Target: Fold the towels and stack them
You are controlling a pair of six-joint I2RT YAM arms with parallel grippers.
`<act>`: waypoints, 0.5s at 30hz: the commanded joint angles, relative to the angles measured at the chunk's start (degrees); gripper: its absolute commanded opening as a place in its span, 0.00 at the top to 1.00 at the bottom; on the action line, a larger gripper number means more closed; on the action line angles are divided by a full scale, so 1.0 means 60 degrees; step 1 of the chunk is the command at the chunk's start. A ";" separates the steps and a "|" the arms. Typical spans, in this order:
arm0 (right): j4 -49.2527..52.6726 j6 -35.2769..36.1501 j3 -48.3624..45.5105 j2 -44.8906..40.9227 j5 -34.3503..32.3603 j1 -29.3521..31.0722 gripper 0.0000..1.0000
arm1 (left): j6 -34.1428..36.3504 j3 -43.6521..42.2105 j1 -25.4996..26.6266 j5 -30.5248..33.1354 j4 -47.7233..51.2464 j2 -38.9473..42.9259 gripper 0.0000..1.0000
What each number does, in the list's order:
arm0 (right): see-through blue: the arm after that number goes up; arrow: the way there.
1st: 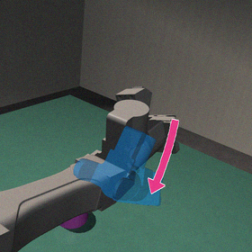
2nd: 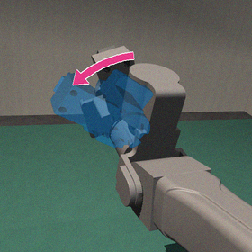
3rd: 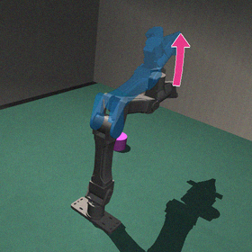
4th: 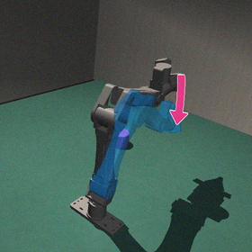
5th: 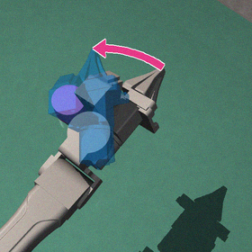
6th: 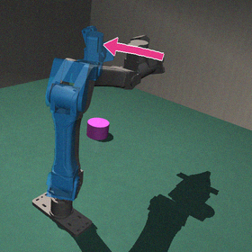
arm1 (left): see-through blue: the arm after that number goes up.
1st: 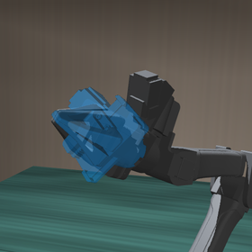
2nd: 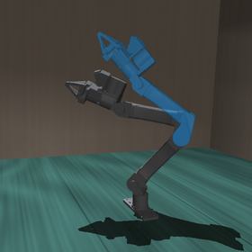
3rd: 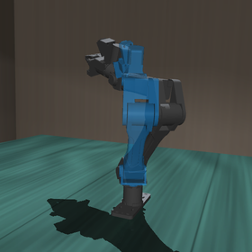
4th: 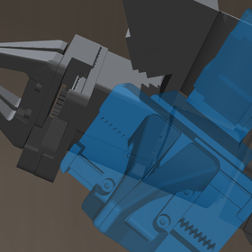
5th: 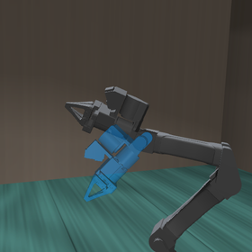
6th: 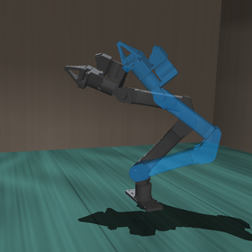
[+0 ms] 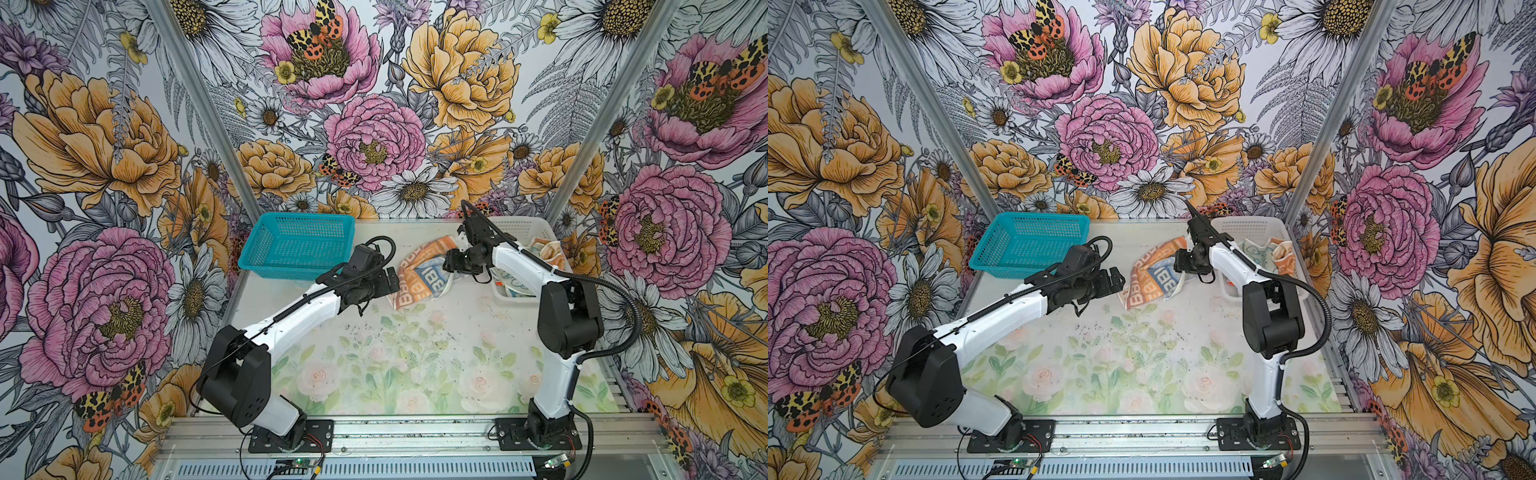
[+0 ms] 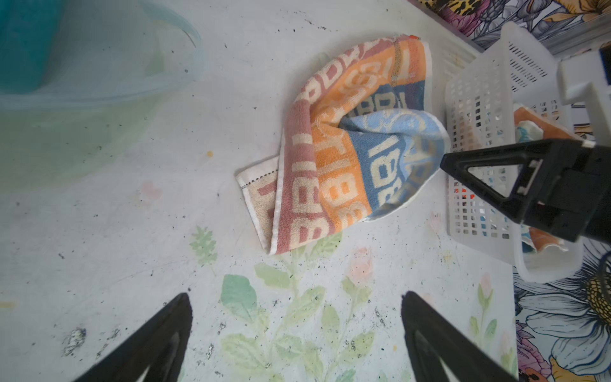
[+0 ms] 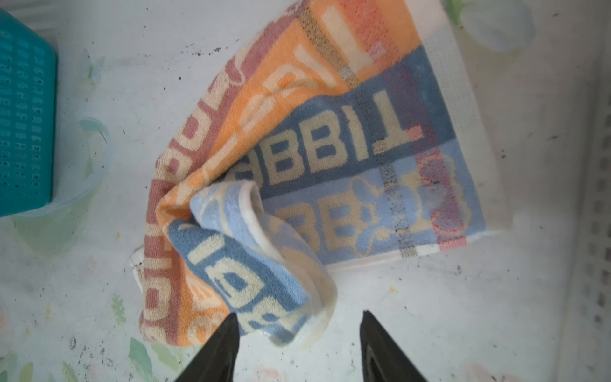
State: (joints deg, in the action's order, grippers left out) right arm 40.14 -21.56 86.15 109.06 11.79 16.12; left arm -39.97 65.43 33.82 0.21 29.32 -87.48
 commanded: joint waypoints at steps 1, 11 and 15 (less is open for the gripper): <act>0.0064 0.0078 -0.0756 -0.0755 0.0007 0.0197 0.39 | 0.0297 0.0391 0.0182 -0.0041 -0.0002 -0.0363 0.01; -0.1464 -0.0581 -0.2354 -0.0329 0.0444 0.0827 0.33 | 0.0435 0.0492 0.0182 -0.0335 -0.0001 -0.0852 0.01; -0.1876 -0.0896 -0.2189 0.0156 0.0446 0.0868 0.33 | 0.0421 0.0383 0.0200 -0.0472 0.0004 -0.0769 0.01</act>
State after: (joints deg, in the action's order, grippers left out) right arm 33.12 -24.67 71.79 108.27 13.98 21.15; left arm -38.57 67.09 35.07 -1.15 29.39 -93.01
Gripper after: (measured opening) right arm 0.671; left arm 0.987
